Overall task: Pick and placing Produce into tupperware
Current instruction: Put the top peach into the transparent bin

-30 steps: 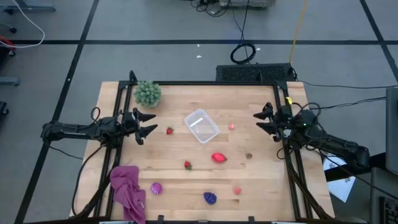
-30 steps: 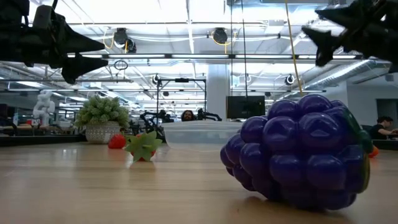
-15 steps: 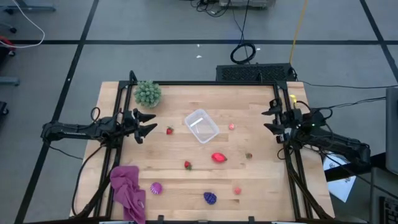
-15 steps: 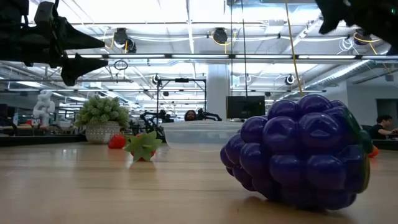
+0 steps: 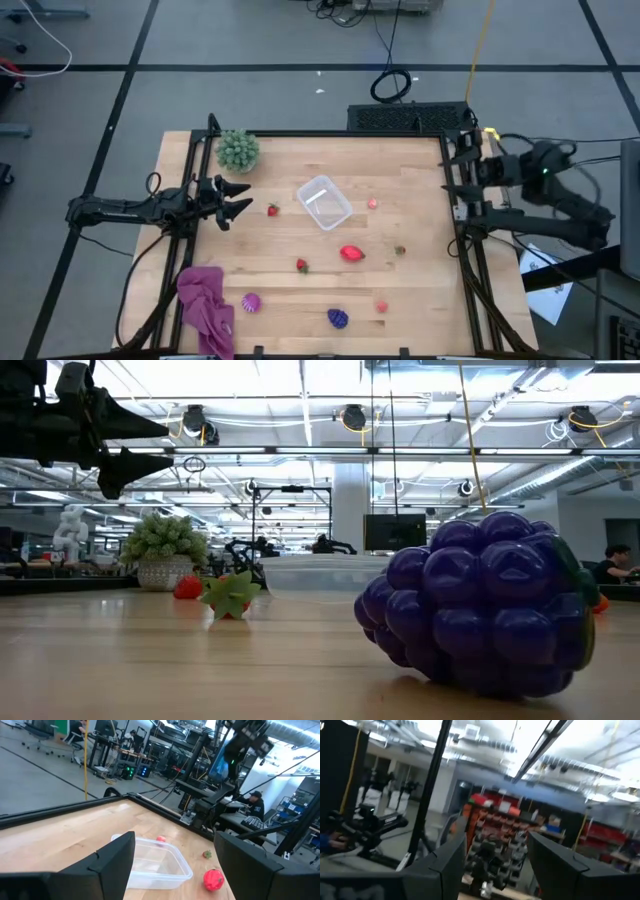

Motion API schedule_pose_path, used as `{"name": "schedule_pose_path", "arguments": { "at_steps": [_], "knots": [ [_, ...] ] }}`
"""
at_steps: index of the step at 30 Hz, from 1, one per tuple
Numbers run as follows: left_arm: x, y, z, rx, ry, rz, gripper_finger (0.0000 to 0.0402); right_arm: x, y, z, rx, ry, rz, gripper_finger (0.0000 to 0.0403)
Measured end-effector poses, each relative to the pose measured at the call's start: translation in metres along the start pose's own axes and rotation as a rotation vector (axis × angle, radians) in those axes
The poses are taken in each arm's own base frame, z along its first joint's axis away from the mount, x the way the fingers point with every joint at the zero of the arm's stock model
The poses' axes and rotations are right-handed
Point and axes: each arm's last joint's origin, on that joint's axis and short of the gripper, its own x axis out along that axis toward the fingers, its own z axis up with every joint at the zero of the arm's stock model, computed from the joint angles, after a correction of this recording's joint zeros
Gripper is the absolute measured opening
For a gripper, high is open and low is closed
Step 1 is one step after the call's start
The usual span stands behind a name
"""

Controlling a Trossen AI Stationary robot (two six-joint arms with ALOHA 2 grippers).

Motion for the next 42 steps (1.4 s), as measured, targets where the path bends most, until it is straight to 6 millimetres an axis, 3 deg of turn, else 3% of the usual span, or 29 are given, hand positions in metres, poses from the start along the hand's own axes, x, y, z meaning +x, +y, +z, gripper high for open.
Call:
{"name": "schedule_pose_path", "arguments": {
  "at_steps": [7,14,21,26,32,37,42],
  "knots": [
    [0.0,0.001,-0.002,0.005,0.023,0.009,0.0274,0.051,-0.013,0.022,0.051,0.213,0.104,0.0199],
    [0.0,0.003,-0.008,-0.007,0.078,0.032,0.0273,0.112,-0.01,0.021,0.005,0.625,0.001,0.0199],
    [-0.001,0.005,-0.012,0.004,0.12,0.05,0.0273,0.146,0.002,0.024,0.037,1.011,-0.125,0.0199],
    [-0.001,0.005,-0.012,0.004,0.12,0.05,0.0273,0.158,0.011,0.022,0.212,1.151,-0.169,0.0199],
    [-0.001,0.005,-0.012,0.004,0.12,0.049,0.0273,0.163,0.019,0.003,0.334,1.34,-0.225,0.0199],
    [-0.001,0.005,-0.012,0.005,0.115,0.06,0.0273,0.165,0.022,-0.011,0.318,1.474,-0.233,0.0199],
    [-0.001,0.005,-0.012,0.006,0.111,0.067,0.0273,0.168,0.023,-0.013,0.229,1.484,-0.161,0.0199]
  ]
}}
